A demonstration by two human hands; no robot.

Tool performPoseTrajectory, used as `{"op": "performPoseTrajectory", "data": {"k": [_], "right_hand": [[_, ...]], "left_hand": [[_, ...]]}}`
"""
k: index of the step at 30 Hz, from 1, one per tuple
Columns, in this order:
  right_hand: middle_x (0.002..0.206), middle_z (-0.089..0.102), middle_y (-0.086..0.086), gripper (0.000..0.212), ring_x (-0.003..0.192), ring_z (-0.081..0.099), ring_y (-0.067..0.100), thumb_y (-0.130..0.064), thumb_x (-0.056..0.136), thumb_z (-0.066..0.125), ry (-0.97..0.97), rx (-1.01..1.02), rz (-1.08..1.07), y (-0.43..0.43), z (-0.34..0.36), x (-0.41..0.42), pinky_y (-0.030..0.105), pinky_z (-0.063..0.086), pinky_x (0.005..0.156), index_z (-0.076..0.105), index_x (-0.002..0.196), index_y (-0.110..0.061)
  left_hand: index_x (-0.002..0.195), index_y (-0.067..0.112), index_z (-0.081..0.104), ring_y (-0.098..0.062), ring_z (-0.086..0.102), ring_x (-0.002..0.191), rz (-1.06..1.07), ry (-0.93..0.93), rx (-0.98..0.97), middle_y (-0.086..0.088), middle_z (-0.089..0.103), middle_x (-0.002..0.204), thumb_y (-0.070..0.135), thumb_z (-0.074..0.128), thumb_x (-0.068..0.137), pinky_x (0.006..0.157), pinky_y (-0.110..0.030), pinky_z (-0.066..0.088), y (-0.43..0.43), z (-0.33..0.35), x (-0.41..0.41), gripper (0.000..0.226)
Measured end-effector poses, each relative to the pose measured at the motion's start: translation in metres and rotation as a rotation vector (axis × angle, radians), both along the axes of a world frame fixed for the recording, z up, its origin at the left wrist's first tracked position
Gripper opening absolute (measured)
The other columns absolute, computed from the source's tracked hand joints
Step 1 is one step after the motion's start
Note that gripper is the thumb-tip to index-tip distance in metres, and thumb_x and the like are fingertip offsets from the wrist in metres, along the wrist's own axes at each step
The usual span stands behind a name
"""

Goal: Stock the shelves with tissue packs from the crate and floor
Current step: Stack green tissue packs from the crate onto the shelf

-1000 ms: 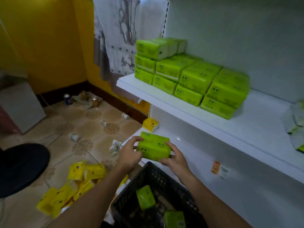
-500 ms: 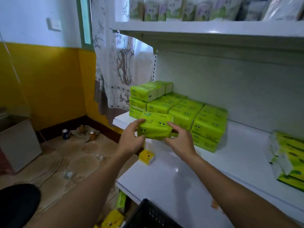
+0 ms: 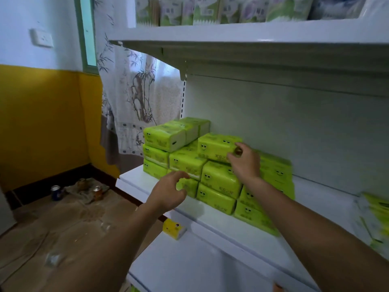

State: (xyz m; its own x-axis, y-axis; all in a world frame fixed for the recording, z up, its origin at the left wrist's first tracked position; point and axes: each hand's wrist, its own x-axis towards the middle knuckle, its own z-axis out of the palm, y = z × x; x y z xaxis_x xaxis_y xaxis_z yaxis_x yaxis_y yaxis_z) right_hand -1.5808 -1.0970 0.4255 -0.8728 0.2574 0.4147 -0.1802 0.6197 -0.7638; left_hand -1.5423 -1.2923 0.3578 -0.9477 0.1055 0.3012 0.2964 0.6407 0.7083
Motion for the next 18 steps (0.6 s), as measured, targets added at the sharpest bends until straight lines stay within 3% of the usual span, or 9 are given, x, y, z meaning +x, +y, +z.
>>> {"op": "performPoseTrajectory", "data": {"k": [3, 7, 11, 14, 18], "right_hand": [[0.113, 0.062, 0.016, 0.037, 0.104, 0.058, 0.032, -0.014, 0.086, 0.060, -0.035, -0.003, -0.080, 0.002, -0.007, -0.036, 0.037, 0.047, 0.088, 0.055, 0.121, -0.004], [0.118, 0.059, 0.014, 0.036, 0.107, 0.057, 0.031, -0.014, 0.087, 0.058, -0.087, 0.112, -0.129, 0.003, -0.007, -0.075, 0.030, 0.044, 0.082, 0.051, 0.123, -0.008], [0.120, 0.059, 0.016, 0.035, 0.110, 0.057, 0.032, -0.011, 0.088, 0.057, -0.095, 0.102, -0.174, 0.001, -0.002, -0.103, 0.032, 0.046, 0.087, 0.051, 0.122, -0.006], [0.123, 0.057, 0.016, 0.035, 0.114, 0.054, 0.029, -0.004, 0.088, 0.052, -0.108, -0.003, -0.181, -0.005, 0.003, -0.118, 0.028, 0.042, 0.085, 0.050, 0.123, -0.005], [0.142, 0.045, 0.009, 0.053, 0.128, 0.045, 0.026, 0.000, 0.089, 0.044, -0.176, -0.094, -0.101, -0.005, 0.002, -0.127, 0.025, 0.040, 0.095, 0.039, 0.141, -0.011]], "left_hand": [[0.111, 0.018, 0.061, -0.023, 0.052, 0.112, -0.004, -0.065, -0.091, -0.004, 0.057, 0.120, 0.026, 0.042, 0.059, 0.088, -0.026, 0.041, 0.000, -0.030, -0.017, 0.057], [0.104, 0.022, 0.066, -0.023, 0.055, 0.107, 0.025, -0.071, -0.168, -0.002, 0.061, 0.110, 0.031, 0.041, 0.060, 0.092, -0.032, 0.043, -0.004, -0.052, -0.040, 0.052], [0.092, 0.022, 0.069, -0.018, 0.056, 0.101, 0.030, -0.010, -0.197, 0.005, 0.063, 0.101, 0.050, 0.029, 0.053, 0.086, -0.031, 0.044, -0.010, -0.058, -0.056, 0.062], [0.088, 0.021, 0.069, -0.018, 0.056, 0.096, 0.010, 0.026, -0.196, 0.004, 0.063, 0.096, 0.051, 0.029, 0.053, 0.084, -0.032, 0.044, -0.011, -0.059, -0.060, 0.061], [0.090, 0.021, 0.070, -0.018, 0.056, 0.098, -0.009, 0.064, -0.215, 0.003, 0.062, 0.099, 0.051, 0.031, 0.057, 0.085, -0.031, 0.043, -0.014, -0.065, -0.059, 0.059]]}}
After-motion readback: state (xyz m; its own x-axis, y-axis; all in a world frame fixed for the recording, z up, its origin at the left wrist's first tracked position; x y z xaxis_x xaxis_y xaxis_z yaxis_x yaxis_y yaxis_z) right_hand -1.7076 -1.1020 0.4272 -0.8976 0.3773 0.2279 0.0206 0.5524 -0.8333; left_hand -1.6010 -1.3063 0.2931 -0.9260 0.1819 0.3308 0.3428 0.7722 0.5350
